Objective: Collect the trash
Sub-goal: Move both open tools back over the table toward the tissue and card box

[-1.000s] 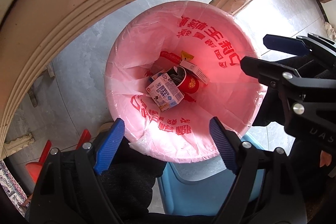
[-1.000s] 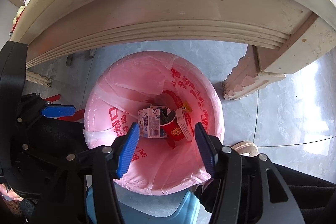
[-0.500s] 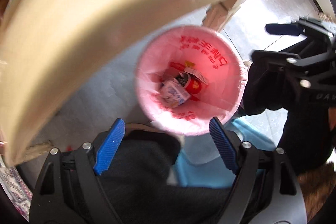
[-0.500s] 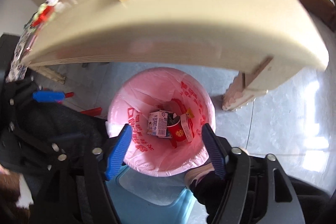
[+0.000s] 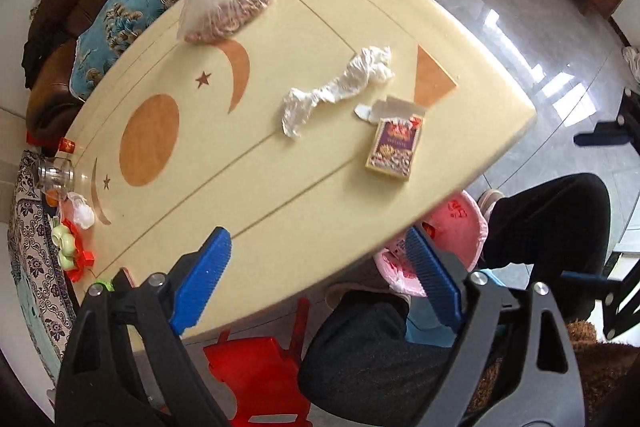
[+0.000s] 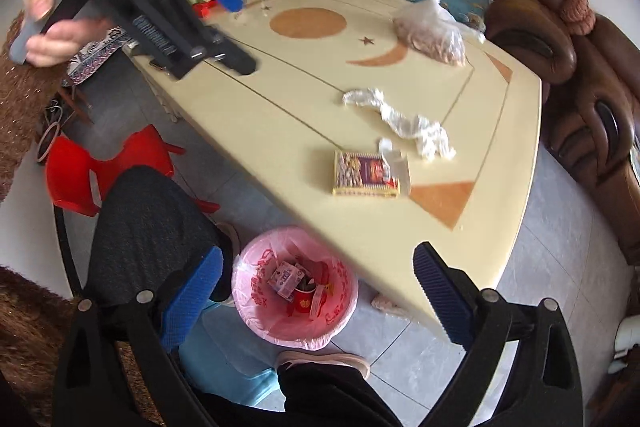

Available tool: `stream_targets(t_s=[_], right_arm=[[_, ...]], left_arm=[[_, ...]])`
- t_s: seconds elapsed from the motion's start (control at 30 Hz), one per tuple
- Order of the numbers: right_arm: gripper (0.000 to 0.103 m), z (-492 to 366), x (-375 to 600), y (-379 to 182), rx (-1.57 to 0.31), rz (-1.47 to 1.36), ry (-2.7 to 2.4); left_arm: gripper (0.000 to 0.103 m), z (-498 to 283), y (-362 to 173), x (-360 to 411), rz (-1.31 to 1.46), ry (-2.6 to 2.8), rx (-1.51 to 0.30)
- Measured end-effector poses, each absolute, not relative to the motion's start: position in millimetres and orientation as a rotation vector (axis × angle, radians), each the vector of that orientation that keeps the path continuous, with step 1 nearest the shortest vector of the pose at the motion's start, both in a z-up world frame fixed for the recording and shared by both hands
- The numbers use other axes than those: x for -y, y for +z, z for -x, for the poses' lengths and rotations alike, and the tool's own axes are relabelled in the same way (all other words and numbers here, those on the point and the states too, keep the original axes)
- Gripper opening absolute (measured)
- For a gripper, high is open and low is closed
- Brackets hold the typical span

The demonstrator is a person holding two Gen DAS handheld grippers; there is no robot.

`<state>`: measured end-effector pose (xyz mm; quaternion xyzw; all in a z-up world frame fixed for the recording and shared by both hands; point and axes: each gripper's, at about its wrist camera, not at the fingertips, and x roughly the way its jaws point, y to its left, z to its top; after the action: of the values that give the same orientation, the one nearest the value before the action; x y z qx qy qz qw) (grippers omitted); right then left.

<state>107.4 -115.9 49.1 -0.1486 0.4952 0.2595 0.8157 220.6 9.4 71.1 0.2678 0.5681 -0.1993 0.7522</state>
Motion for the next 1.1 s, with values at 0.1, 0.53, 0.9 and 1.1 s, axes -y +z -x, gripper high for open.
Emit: stream_targets(t_s=[0.1, 0.53, 0.9, 1.1], right_arm=[[0.094, -124, 110, 60, -1.076, 0.323, 0.592], [0.094, -185, 90, 55, -1.15, 0.453, 0.76], [0.094, -220, 67, 19, -1.215, 0.585, 0.957], [0.094, -235, 58, 0, -1.23, 0.618, 1.031]], left_arm=[[0.087, -249, 72, 6, -0.606, -0.454, -1.272], [0.087, -317, 14, 76, -0.807, -0.601, -1.369], [0.087, -354, -51, 98, -0.924, -0.696, -1.437], [0.086, -366, -75, 104, -0.948, -0.744, -1.457]])
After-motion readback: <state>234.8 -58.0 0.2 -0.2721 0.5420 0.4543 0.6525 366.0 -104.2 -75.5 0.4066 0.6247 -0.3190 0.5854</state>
